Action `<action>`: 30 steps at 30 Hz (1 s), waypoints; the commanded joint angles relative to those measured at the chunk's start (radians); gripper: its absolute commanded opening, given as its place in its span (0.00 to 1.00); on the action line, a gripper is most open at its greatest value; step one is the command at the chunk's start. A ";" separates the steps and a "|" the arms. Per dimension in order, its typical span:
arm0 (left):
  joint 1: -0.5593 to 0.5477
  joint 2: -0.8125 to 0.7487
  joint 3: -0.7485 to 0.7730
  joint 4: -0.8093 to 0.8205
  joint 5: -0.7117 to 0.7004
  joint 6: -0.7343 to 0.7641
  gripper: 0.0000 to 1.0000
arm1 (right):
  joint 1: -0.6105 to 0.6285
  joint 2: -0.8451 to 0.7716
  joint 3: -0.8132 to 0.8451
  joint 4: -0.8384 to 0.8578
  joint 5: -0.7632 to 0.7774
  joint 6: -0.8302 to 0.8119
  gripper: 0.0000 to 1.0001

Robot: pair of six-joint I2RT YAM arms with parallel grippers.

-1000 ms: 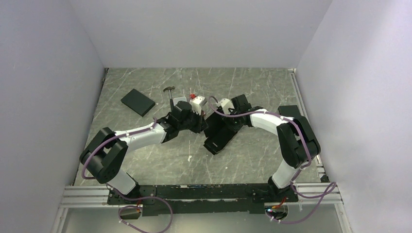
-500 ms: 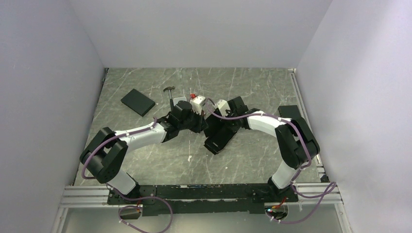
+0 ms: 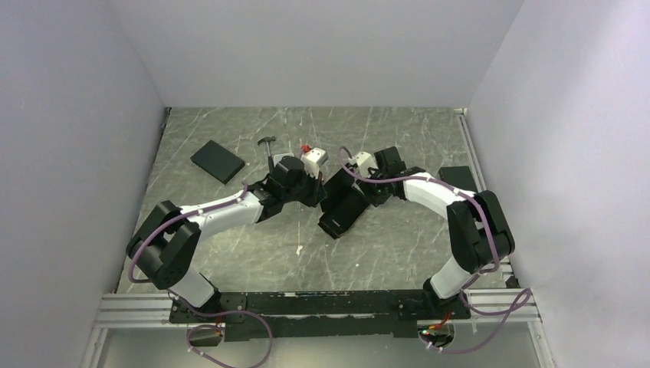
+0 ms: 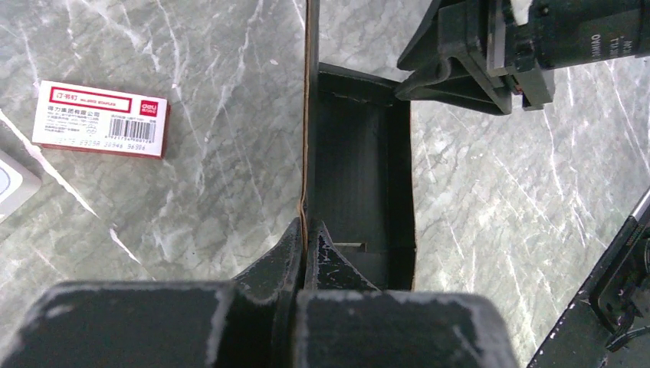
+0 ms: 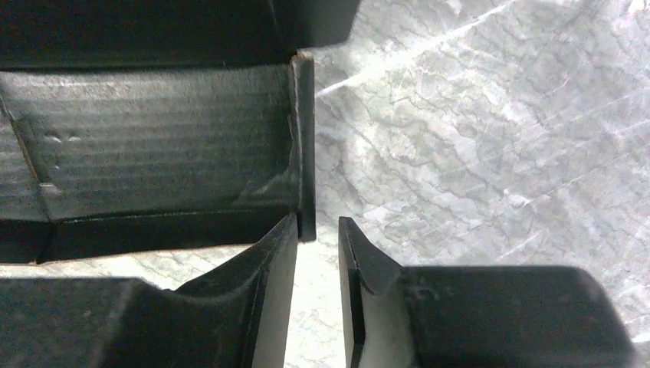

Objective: Fold the paper box
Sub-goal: Fold the paper box at the center of the board.

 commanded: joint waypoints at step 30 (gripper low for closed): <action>-0.002 0.024 0.048 0.011 0.033 0.034 0.00 | 0.019 0.113 0.051 0.056 0.001 0.027 0.04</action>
